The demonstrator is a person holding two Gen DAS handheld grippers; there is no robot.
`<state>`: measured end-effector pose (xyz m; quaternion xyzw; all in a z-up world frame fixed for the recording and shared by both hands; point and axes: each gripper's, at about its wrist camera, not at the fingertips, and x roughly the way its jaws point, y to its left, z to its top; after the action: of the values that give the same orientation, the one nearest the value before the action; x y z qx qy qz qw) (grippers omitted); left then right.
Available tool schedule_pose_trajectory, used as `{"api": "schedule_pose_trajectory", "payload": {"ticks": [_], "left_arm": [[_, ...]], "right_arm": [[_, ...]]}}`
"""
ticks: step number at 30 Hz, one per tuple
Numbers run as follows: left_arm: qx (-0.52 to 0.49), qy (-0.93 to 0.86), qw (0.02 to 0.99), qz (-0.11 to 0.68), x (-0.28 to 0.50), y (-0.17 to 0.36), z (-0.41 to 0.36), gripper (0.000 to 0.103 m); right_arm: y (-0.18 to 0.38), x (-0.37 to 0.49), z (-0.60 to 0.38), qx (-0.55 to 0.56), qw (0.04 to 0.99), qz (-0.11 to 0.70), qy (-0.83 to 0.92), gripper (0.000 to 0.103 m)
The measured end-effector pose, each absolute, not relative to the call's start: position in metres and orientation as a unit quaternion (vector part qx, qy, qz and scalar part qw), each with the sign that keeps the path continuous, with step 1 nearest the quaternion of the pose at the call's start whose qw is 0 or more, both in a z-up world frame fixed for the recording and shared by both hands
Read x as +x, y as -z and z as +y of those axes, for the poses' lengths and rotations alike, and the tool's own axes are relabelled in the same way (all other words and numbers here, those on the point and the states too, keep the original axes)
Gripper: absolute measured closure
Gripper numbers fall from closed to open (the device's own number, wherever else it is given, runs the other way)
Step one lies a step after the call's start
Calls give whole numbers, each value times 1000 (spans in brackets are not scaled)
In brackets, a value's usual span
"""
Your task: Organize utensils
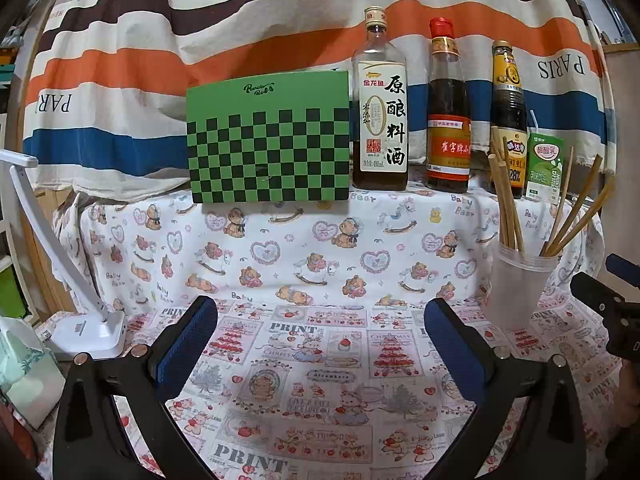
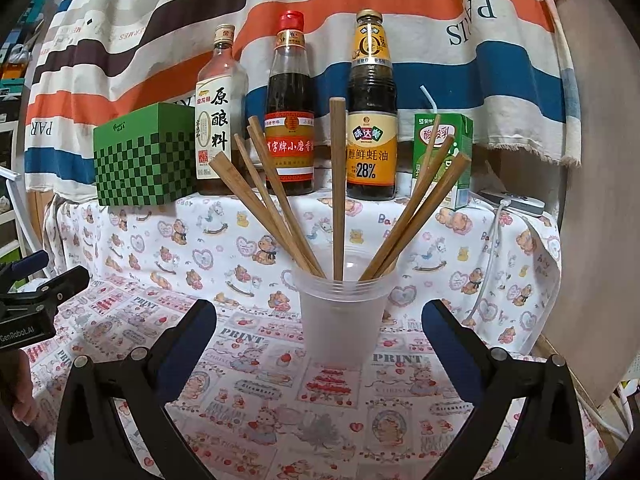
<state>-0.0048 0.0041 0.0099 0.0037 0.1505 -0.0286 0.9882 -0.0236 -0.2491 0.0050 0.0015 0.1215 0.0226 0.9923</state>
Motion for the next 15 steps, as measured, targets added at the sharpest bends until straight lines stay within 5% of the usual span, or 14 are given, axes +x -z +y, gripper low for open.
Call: {"api": "schedule_pose_trajectory", "payload": {"ticks": [15], "left_arm": [[6,29,988,152,-5,-10,4,0]], "right_arm": [[-5,-23,-250,1,992,122,-23,0]]}}
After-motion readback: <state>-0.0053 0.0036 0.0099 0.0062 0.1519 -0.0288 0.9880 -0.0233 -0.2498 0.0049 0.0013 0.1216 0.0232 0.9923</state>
